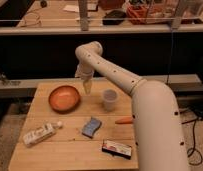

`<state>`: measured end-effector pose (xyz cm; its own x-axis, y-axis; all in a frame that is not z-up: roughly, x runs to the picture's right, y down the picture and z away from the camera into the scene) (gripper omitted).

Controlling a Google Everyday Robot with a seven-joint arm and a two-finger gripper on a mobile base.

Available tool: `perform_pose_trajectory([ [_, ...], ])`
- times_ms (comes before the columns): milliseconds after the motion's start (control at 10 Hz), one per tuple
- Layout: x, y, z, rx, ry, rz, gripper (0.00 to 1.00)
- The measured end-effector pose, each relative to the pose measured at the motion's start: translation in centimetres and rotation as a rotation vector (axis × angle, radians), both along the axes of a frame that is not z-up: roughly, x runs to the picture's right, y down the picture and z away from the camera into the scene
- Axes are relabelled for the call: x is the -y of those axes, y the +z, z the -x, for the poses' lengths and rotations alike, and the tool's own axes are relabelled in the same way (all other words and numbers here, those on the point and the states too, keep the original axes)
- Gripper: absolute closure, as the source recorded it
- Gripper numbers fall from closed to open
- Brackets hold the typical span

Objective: Move the arm in a circular motion

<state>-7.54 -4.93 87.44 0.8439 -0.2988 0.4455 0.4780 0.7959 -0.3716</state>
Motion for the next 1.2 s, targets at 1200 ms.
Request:
perform_pose_trajectory([
  [1200, -2.4, -4.4, -29.5, -0.300, 0.194, 0.022, 0.20],
])
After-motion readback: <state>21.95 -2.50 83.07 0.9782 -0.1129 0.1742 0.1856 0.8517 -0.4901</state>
